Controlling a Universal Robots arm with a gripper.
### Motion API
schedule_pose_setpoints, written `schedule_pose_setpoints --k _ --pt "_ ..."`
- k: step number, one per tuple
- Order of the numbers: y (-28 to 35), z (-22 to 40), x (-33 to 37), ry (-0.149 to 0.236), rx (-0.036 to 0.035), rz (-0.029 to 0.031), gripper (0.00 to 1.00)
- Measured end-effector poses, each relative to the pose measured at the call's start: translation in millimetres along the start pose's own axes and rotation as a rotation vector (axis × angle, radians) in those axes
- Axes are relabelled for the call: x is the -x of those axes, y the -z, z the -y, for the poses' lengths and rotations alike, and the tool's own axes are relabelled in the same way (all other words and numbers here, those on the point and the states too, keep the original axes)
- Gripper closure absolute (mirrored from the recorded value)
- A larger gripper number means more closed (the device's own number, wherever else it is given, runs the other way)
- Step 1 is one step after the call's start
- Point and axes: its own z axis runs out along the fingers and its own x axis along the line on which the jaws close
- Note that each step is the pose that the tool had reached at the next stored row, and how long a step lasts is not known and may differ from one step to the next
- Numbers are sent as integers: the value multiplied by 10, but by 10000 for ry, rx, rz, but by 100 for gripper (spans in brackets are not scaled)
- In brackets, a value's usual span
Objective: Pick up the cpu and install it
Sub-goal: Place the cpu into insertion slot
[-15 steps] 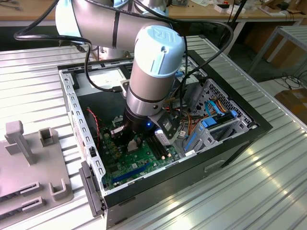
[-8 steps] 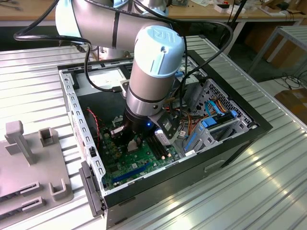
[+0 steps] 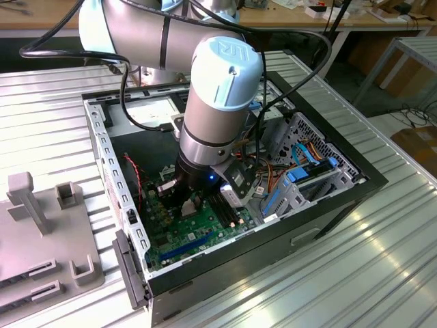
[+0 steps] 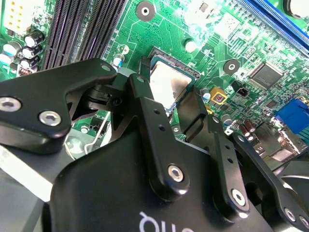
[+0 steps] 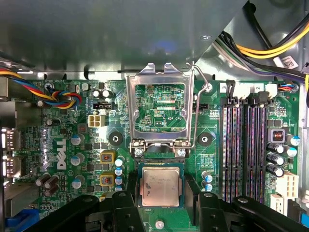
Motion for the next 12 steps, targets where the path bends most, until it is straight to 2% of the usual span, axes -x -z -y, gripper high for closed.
schedule_pose_setpoints --k 7,8,12 --pt "-2 -1 0 -1 7 3 51" --pt "-2 0 0 0 5 3 45" --pt "1 1 10 1 1 -1 45"
